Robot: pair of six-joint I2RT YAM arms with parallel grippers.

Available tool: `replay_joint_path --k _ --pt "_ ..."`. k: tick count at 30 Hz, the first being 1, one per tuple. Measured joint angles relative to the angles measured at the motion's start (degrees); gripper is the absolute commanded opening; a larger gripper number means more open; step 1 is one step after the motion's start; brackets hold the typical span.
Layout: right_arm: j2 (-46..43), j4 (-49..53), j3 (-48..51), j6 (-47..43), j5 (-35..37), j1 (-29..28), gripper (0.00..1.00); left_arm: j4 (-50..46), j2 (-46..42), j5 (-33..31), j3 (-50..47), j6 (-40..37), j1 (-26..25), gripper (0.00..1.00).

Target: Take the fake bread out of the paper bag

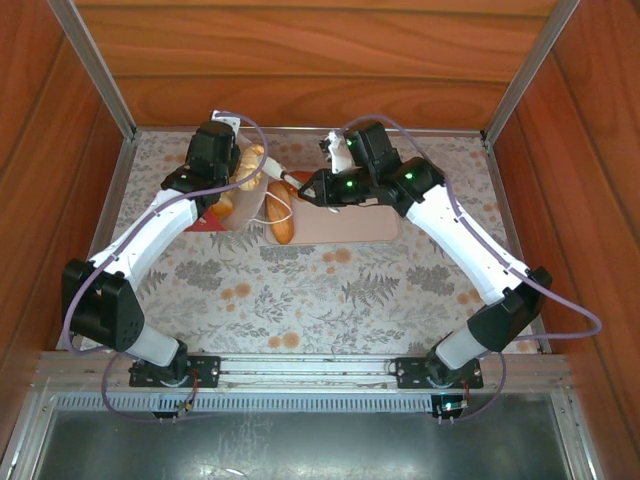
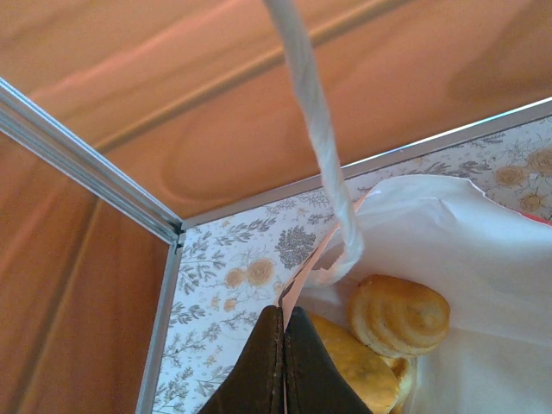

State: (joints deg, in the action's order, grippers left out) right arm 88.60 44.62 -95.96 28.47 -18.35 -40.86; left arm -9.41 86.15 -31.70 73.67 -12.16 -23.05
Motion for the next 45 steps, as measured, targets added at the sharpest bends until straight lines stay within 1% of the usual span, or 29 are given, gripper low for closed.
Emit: replay_joint_path --k 6,16,23,31,39,45 --pt "-1.6 3.0 0.0 -1.0 3.1 0.0 0.0 0.0 0.1 0.0 0.0 0.0 0.0 0.0" --pt "-3.5 5.0 0.9 -2.1 7.0 0.0 0.0 -0.2 0.2 -0.1 0.3 -0.2 0.0 0.0" --pt "-6.8 8.0 -0.1 -3.8 10.9 0.7 0.0 -0.2 0.2 -0.1 0.3 -1.3 0.0 0.0" --pt "-11.3 11.0 -0.3 -5.0 14.3 5.7 0.0 -0.2 0.2 0.1 0.3 -2.4 0.0 0.0" --pt "-14.9 15.1 3.8 -6.0 15.3 12.2 0.0 -0.2 0.2 0.4 0.3 -2.6 0.0 0.0" --pt "-14.4 19.7 6.6 -8.4 16.8 13.6 0.0 -0.2 0.1 0.4 0.3 -2.6 0.0 0.0"
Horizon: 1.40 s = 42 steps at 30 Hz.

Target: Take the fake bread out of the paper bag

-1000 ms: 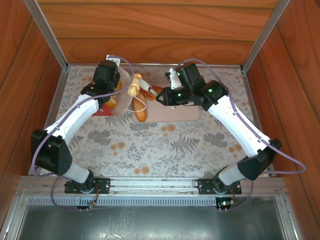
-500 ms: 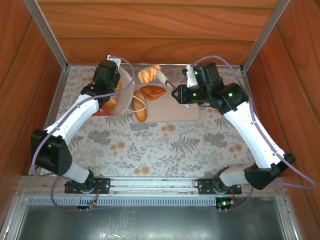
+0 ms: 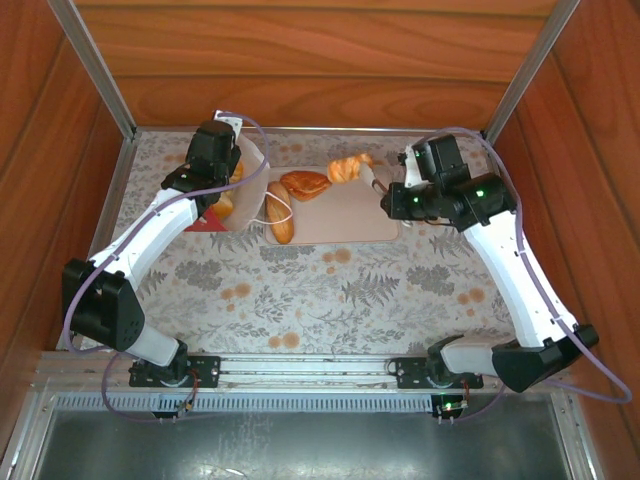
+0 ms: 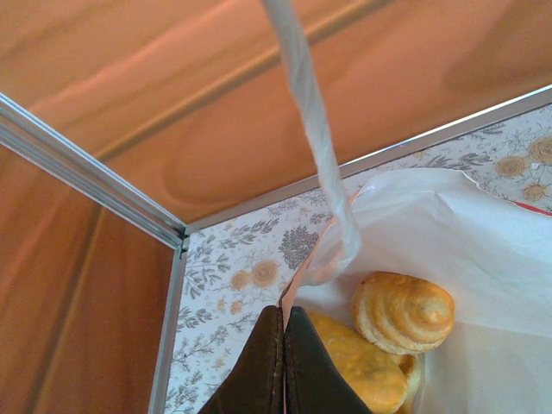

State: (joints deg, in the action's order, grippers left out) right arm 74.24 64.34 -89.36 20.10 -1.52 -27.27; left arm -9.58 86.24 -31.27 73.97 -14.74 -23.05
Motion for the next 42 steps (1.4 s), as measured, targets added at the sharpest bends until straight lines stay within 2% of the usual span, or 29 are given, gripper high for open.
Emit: replay_joint_path --k 18,26,42 --pt "8.7 3.8 1.7 -10.4 0.7 0.0 0.0 0.0 -0.4 0.0 0.0 -0.3 0.0 0.0" --pt "12.7 3.7 1.6 -11.0 -4.9 -0.1 0.0 0.0 -0.4 0.0 0.0 -0.3 0.0 0.0" --pt "22.8 2.1 -4.9 -8.5 -9.1 -1.3 0.0 0.5 -0.7 0.0 -0.7 -0.3 0.0 0.0"
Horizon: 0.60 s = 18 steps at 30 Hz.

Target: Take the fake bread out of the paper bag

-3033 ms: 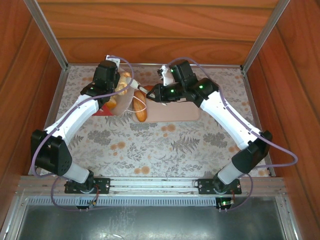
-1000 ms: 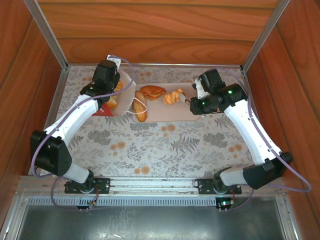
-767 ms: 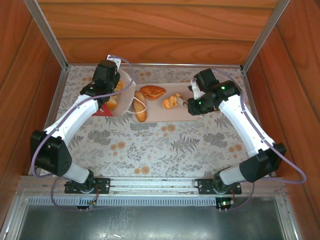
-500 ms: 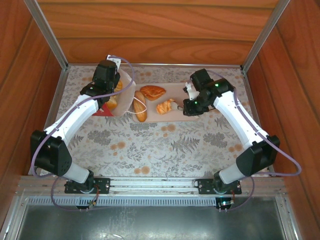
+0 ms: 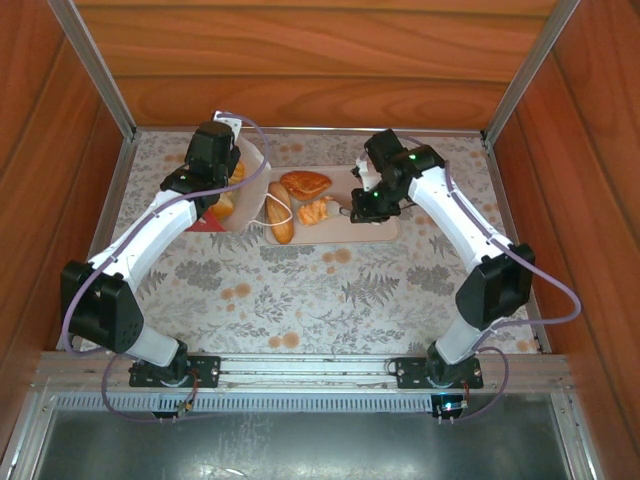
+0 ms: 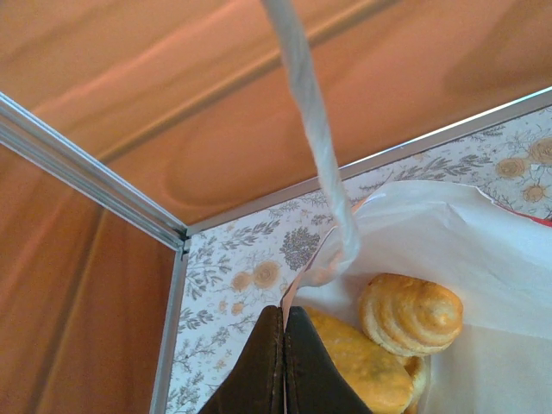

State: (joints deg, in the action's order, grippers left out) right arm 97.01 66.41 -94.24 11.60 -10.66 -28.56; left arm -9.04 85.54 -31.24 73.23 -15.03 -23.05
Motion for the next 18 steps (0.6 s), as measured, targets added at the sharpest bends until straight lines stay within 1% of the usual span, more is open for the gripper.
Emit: replay_joint_path --k 7,13,18 --pt "4.0 -0.1 -1.4 1.0 -0.4 -0.3 0.02 0.1 -0.1 0.0 0.0 -0.1 0.0 0.0" --pt "5.9 -0.5 -3.0 2.0 -0.5 -0.3 0.12 0.2 -0.1 0.3 -0.1 -0.2 0.0 0.0" --pt "7.0 -1.3 -3.8 2.7 -0.5 -0.3 0.16 0.3 -0.1 0.6 -0.1 -0.1 0.0 0.0"
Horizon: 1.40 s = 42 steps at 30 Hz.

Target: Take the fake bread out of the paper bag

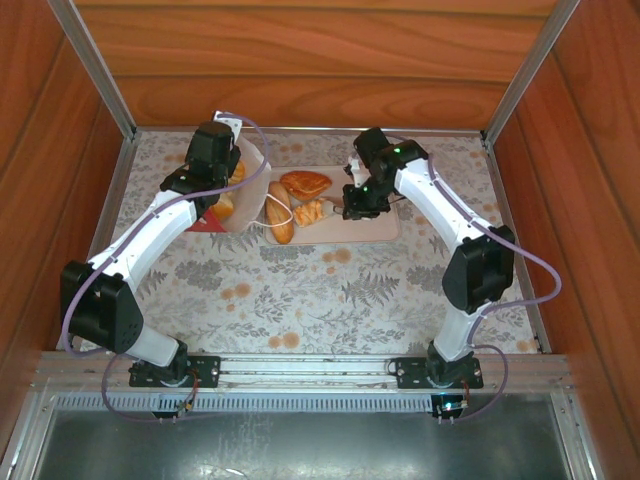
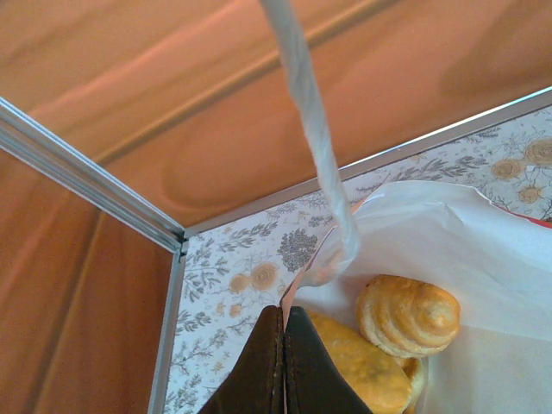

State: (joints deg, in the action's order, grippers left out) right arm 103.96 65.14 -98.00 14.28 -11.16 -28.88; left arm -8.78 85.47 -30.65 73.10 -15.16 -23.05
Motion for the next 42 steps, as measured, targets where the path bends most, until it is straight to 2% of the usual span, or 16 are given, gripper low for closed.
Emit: replay_joint_path --k 6,14,28,36,42 --pt "1.8 -0.5 -1.7 0.8 0.2 0.0 0.28 0.0 0.0 0.5 0.0 0.0 0.0 0.0" --pt "1.9 -1.1 -2.3 2.3 0.7 0.0 0.37 0.0 0.0 0.6 0.0 0.0 0.0 0.0" --pt "-3.8 -1.3 -1.8 3.5 1.6 0.0 0.35 -0.1 -0.6 1.0 0.0 0.1 0.0 0.0" --pt "-12.6 -3.7 0.2 5.4 -2.2 -0.1 0.35 -0.2 -0.8 1.6 -0.2 0.4 0.0 0.0" --pt "-16.3 -4.7 -1.9 6.0 -2.7 -4.9 0.36 -0.2 -0.9 1.9 -0.5 0.7 0.0 0.0"
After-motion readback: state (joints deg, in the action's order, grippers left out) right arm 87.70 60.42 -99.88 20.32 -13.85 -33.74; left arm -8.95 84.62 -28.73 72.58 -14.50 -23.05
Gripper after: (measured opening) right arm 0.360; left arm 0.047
